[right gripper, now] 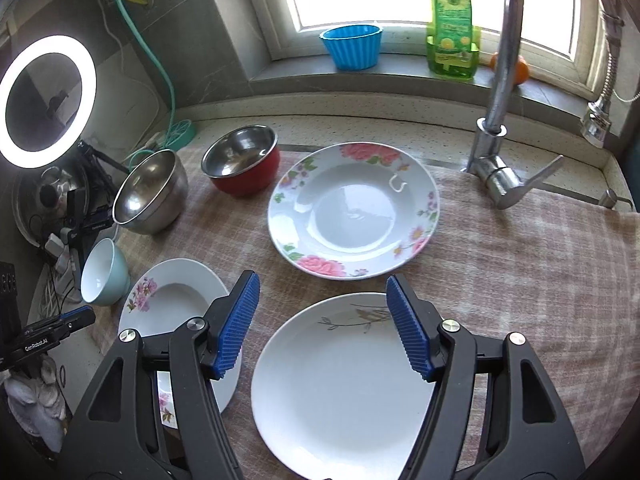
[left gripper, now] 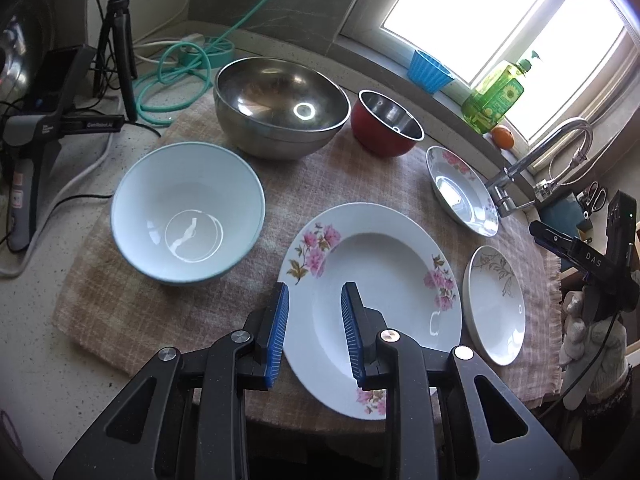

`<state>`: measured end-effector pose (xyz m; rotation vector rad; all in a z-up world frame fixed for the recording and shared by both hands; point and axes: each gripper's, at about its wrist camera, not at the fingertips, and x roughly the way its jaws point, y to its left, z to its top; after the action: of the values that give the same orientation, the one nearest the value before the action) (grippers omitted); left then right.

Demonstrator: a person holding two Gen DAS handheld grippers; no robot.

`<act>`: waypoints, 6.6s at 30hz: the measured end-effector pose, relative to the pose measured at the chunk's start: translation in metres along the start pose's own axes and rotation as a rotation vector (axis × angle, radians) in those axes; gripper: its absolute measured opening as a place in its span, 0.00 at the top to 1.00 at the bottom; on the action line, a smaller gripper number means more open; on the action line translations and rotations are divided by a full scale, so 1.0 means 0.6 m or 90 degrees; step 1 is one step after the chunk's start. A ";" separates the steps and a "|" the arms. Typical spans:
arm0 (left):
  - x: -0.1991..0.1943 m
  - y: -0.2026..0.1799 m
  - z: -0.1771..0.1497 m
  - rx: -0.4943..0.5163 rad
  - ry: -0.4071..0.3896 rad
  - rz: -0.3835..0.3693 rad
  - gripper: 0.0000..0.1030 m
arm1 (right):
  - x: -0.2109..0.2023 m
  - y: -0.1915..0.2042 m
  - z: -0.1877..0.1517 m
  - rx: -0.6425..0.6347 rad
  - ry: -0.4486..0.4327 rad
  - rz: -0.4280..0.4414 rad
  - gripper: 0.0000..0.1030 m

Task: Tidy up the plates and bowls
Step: 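Reach the right gripper to the rose plate rim and close on it, then lift the rose plate and carry it over the small-flower plate, then lower the rose plate onto the small-flower plate and open the right gripper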

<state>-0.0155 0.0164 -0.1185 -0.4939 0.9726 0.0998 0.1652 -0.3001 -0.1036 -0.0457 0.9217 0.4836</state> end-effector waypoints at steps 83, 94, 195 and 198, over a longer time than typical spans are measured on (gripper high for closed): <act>0.329 -0.227 0.215 0.076 0.155 -0.113 0.89 | 0.202 -0.168 0.090 0.191 0.117 0.072 0.89; 0.277 -0.210 0.212 0.059 0.129 -0.128 0.89 | 0.161 -0.133 0.094 0.179 0.103 0.091 0.90; 0.091 0.015 0.021 -0.004 0.118 -0.038 0.89 | 0.111 0.155 -0.094 -0.039 0.184 0.088 0.75; 0.083 0.013 0.023 -0.002 0.108 -0.032 0.89 | 0.097 0.143 -0.093 -0.030 0.170 0.088 0.68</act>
<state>0.0208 0.0225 -0.1554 -0.5364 1.1258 0.0143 0.1169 -0.2149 -0.1685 -0.0913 1.1803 0.6372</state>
